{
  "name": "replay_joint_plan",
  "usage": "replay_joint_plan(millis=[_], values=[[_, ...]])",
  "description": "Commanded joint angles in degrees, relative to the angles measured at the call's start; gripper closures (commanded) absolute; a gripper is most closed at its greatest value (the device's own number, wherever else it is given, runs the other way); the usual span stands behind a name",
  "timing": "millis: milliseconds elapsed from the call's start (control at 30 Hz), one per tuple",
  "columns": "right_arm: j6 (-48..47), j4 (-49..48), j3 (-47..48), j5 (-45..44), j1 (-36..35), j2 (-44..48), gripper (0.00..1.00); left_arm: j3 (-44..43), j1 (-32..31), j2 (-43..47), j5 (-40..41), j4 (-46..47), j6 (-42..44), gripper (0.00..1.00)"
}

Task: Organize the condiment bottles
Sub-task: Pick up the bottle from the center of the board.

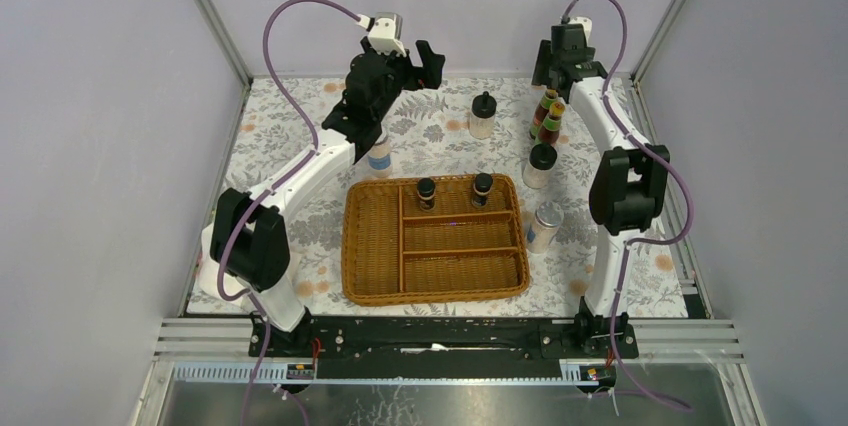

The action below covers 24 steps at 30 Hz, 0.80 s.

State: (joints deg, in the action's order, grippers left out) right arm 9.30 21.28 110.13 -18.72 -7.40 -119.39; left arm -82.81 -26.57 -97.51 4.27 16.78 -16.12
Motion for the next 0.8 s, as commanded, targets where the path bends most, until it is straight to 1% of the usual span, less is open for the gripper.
replay_joint_plan(millis=[0,300,767], values=[[1.5,1.1,-2.2,0.8,0.0,6.3,0.25,-1.2,0.5,0.2,-0.6,0.3,-0.7,0.02],[1.9,1.5,-5.1,1.8,0.0,9.2,0.28,-0.6,0.4,0.5,-0.5,0.3,-1.1,0.02],[2.0,2.4,-6.7,3.6,0.0,10.0,0.32,-0.1,0.4,1.0,-0.4,0.3,-1.3,0.02]])
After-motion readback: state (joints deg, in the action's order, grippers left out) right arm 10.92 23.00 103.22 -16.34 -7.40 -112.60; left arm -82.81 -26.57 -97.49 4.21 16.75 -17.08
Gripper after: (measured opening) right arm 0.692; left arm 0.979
